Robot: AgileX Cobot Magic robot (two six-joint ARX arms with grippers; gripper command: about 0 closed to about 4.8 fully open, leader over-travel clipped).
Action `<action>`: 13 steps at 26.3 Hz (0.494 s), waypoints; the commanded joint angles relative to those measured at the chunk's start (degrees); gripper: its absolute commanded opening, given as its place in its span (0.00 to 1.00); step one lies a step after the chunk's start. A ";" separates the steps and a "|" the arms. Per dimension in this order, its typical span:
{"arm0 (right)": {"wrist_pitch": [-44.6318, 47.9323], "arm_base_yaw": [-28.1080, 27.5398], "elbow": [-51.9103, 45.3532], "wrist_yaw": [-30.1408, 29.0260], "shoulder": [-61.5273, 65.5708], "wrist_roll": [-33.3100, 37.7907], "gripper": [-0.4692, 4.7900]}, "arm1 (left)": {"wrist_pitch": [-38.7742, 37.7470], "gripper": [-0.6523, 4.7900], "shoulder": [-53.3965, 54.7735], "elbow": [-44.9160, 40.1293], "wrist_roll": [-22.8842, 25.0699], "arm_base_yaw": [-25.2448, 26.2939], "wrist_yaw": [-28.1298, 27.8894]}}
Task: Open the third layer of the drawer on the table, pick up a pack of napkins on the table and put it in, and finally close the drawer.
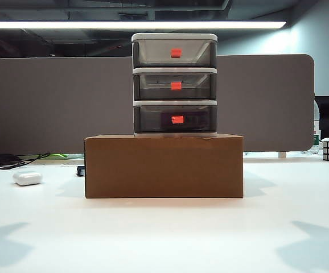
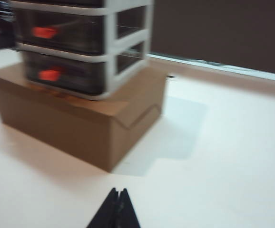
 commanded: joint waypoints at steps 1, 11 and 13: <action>0.52 -1.16 -0.35 2.89 -0.11 -1.16 0.08 | -0.33 0.11 0.04 0.28 2.27 8.37 3.85; 1.51 -10.43 -0.35 -0.33 -0.11 -1.97 0.08 | 2.43 0.11 0.04 0.33 -0.46 37.99 28.55; 1.88 -11.08 -0.35 -0.59 -0.11 -1.95 0.08 | 2.34 0.11 0.04 0.33 -1.07 38.99 29.35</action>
